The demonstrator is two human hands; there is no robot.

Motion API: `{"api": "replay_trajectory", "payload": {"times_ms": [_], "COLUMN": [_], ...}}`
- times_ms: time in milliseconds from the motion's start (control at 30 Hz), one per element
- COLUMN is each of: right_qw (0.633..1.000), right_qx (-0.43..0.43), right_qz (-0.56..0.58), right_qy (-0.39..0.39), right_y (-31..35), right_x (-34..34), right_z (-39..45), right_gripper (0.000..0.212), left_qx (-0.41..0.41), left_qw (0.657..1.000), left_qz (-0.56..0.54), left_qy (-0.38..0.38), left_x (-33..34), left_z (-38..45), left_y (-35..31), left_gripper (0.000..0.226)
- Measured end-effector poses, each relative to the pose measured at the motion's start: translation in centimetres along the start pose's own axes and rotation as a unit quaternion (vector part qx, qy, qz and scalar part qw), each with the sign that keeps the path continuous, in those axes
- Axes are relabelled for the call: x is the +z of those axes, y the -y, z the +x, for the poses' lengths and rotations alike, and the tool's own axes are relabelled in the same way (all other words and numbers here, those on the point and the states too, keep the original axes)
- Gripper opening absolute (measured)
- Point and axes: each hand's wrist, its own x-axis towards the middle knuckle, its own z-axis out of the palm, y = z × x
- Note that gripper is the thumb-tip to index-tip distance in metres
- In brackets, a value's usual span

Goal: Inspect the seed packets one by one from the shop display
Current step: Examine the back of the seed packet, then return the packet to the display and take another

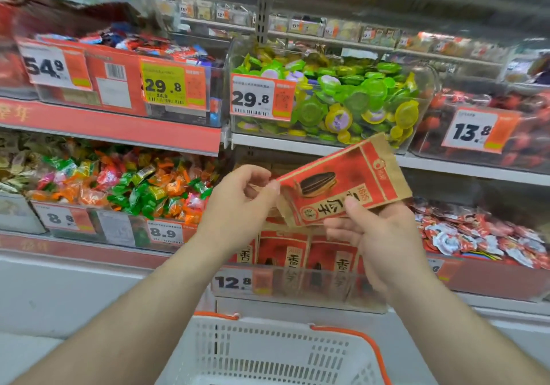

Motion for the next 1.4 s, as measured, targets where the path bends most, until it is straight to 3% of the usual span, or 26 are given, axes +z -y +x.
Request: {"api": "replay_trajectory", "payload": {"times_ms": [100, 200, 367, 567, 733, 833, 967, 1033, 1100, 1267, 1400], "right_qw": [0.997, 0.993, 0.975, 0.954, 0.941, 0.925, 0.879, 0.867, 0.853, 0.808, 0.716], "right_qx": [-0.061, -0.066, -0.034, -0.011, 0.011, 0.018, 0.033, 0.039, 0.024, -0.042, -0.101], "right_qz": [-0.033, -0.101, -0.217, -0.292, -0.325, -0.363, -0.460, -0.489, -0.518, -0.575, -0.650], "right_qy": [-0.015, 0.002, 0.039, 0.066, 0.092, 0.107, 0.121, 0.088, 0.067, 0.126, 0.232], "right_y": [1.1, 1.1, -0.7, -2.3, -3.2, -3.6, -3.8, -3.8, -3.6, -3.7, -3.6], "right_x": [0.4, 0.7, 1.2, 2.1, 2.5, 3.1, 4.1, 4.6, 4.9, 4.3, 4.6], "right_z": [2.1, 4.6, 8.6, 10.9, 12.7, 13.4, 14.0, 14.3, 14.4, 14.3, 14.3], "right_gripper": [0.015, 0.016, 0.008, 0.017, 0.008, 0.016, 0.011, 0.039, 0.052, 0.024, 0.011], "left_qx": [-0.005, 0.027, 0.051, 0.020, -0.010, -0.005, 0.008, 0.013, 0.014, 0.024, 0.030], "left_qw": [0.986, 0.932, 0.842, 0.805, 0.797, 0.801, 0.799, 0.795, 0.791, 0.799, 0.832], "left_qz": [0.152, 0.305, 0.424, 0.433, 0.428, 0.428, 0.433, 0.440, 0.446, 0.446, 0.410], "left_qy": [0.065, 0.194, 0.329, 0.406, 0.425, 0.419, 0.417, 0.417, 0.418, 0.404, 0.372], "left_x": [-0.1, -0.1, 0.5, 2.3, 2.7, 2.7, 2.6, 2.6, 2.6, 2.5, 2.4], "left_z": [1.1, 2.0, 4.7, 6.7, 7.1, 6.8, 6.4, 6.3, 6.2, 6.0, 5.6], "left_y": [0.9, 1.2, 1.2, 0.9, 1.0, 1.0, 1.0, 1.0, 1.0, 1.2, 1.4], "left_gripper": [0.058, 0.087, 0.106, 0.105, 0.102, 0.096, 0.093, 0.094, 0.095, 0.097, 0.088]}}
